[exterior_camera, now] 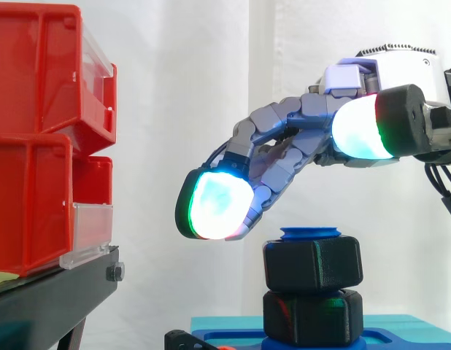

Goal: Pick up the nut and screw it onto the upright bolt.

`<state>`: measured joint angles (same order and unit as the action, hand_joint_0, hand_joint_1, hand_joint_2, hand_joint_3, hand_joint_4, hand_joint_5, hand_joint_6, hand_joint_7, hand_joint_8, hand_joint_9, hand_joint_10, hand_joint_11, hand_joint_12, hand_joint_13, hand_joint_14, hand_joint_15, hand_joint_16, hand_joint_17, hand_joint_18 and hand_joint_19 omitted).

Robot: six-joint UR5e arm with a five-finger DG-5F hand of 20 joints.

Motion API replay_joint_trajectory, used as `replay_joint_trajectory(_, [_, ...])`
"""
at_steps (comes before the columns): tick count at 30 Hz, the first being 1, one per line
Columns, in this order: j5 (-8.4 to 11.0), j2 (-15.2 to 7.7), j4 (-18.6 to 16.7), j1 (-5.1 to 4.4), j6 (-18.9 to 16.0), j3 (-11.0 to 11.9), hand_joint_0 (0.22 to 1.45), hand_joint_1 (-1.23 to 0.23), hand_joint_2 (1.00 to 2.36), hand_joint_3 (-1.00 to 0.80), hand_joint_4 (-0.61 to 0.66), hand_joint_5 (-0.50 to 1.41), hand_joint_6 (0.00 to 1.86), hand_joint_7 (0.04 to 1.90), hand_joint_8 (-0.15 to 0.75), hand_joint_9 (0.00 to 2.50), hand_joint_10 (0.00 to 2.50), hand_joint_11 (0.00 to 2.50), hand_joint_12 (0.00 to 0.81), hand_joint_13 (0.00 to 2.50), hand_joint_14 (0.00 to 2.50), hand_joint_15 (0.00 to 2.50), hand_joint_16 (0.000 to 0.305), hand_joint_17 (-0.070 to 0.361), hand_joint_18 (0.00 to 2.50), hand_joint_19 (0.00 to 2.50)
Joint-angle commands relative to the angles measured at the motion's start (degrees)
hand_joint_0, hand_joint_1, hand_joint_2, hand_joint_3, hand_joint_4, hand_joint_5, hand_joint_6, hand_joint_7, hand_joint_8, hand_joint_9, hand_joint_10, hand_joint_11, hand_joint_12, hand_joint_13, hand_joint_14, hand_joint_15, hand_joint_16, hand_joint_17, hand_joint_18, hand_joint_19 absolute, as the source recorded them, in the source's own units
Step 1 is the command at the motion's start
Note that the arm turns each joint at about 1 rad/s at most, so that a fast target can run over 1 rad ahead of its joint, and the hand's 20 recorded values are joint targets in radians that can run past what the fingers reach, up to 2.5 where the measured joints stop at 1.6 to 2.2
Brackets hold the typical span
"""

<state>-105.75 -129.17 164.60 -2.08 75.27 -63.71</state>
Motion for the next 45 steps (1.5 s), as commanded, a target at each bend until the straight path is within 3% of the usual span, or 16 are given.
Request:
replay_joint_trajectory(1, [0.02,-0.12,0.02,-0.12,-0.12,-0.1,0.44,-0.27,1.0,-0.5,0.17,-0.13,0.5,0.71,0.272,0.71,0.0,0.0,0.403,0.34,0.0,0.0,0.063,0.142,0.05,0.02])
replay_joint_trajectory(5, [0.02,-0.12,0.19,-0.12,-0.03,-0.1,0.45,-0.27,1.0,-0.5,0.17,-0.12,0.5,0.72,0.276,0.73,0.0,0.0,0.404,0.35,0.0,0.0,0.063,0.141,0.08,0.03])
replay_joint_trajectory(11, [0.02,-0.12,-2.36,-0.21,-0.3,-2.47,0.45,-0.27,1.0,-0.5,0.19,-0.12,0.5,0.74,0.279,0.75,0.0,0.0,0.405,0.37,0.0,0.0,0.063,0.141,0.1,0.04])
replay_joint_trajectory(23, [0.02,-0.03,-2.44,-0.21,-0.83,-2.56,0.45,-0.26,1.0,-0.5,0.21,-0.09,0.5,0.87,0.288,0.81,0.0,0.01,0.403,0.41,0.0,0.0,0.062,0.139,0.14,0.03])
replay_joint_trajectory(37, [-0.86,-0.03,-2.44,0.94,-0.83,-2.47,0.46,-0.25,1.0,-0.5,0.2,-0.01,0.5,1.22,0.311,0.99,0.0,0.07,0.394,0.53,0.0,0.0,0.055,0.124,0.26,0.0])
replay_joint_trajectory(45, [-1.65,0.05,-2.0,1.73,-0.74,-2.21,0.47,-0.24,1.0,-0.5,0.17,0.04,0.5,1.36,0.302,1.25,0.0,0.11,0.375,0.69,0.0,0.0,0.05,0.113,0.42,0.02])
